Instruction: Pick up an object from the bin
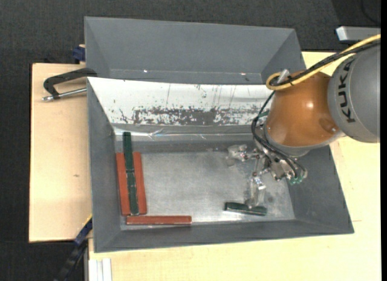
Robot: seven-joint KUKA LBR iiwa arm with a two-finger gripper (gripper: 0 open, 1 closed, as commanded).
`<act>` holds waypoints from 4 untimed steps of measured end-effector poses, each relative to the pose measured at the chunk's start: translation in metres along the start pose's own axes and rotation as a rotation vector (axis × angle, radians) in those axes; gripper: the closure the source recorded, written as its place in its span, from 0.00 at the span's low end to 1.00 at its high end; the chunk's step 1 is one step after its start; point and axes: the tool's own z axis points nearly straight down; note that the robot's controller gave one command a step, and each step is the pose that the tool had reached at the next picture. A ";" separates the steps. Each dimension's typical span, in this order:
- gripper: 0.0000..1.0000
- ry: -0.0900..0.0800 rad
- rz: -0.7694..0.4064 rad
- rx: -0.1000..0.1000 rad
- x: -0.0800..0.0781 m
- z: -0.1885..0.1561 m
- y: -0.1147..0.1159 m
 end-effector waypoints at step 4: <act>1.00 -0.005 -0.352 0.001 0.034 0.036 -0.005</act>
Offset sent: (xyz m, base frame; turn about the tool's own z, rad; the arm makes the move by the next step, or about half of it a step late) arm -0.0318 -0.0028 -0.0383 -0.2829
